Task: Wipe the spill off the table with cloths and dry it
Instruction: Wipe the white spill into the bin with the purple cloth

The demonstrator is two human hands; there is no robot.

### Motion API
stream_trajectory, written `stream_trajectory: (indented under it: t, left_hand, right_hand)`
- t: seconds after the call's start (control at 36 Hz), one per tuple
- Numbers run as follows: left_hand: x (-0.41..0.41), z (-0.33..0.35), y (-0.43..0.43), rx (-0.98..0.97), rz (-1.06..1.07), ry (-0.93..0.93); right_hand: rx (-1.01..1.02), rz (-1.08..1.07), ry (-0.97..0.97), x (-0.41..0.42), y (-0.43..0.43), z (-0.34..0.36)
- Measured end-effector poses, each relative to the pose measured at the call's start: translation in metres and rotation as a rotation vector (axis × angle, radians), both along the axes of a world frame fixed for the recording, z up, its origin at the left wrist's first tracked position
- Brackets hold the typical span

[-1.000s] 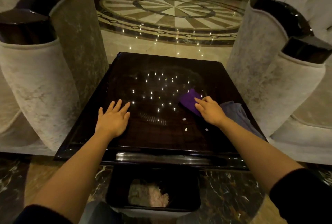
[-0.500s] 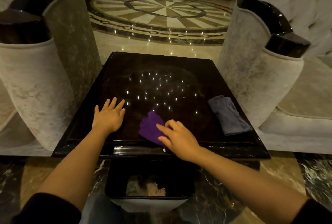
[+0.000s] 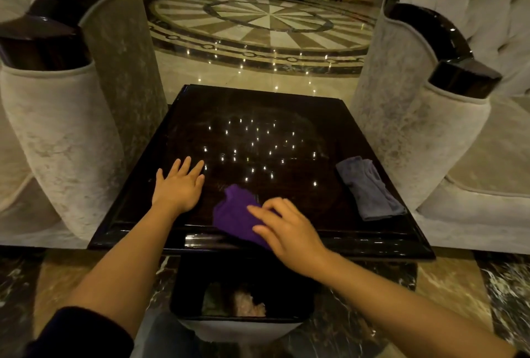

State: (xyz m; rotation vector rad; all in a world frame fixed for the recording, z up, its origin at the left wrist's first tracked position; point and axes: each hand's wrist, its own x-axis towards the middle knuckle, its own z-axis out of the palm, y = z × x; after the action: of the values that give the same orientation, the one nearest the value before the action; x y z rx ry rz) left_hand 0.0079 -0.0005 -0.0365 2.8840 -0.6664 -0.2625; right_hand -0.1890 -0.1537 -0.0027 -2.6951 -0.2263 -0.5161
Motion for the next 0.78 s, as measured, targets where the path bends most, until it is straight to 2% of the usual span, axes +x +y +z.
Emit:
stream_trajectory:
  t: [0.14, 0.39, 0.61, 0.69, 0.78]
  left_hand:
    - [0.003, -0.003, -0.002, -0.006, 0.000, -0.008]
    - [0.007, -0.010, 0.000, 0.015, 0.011, -0.006]
    - [0.011, -0.008, 0.001, 0.030, 0.030, -0.004]
    - [0.012, -0.010, 0.001, 0.032, 0.029, 0.005]
    - [0.012, -0.013, 0.003, 0.035, 0.034, 0.005]
  right_hand:
    - [0.066, -0.125, -0.059, 0.026, -0.039, 0.015]
    - [0.244, -0.435, 0.016, 0.091, -0.130, 0.038]
    - [0.218, -0.716, 0.070, 0.151, -0.209, 0.036]
    - [0.149, -0.774, 0.077, 0.163, -0.228, 0.026]
    - [0.184, -0.774, 0.117, 0.168, -0.241, 0.009]
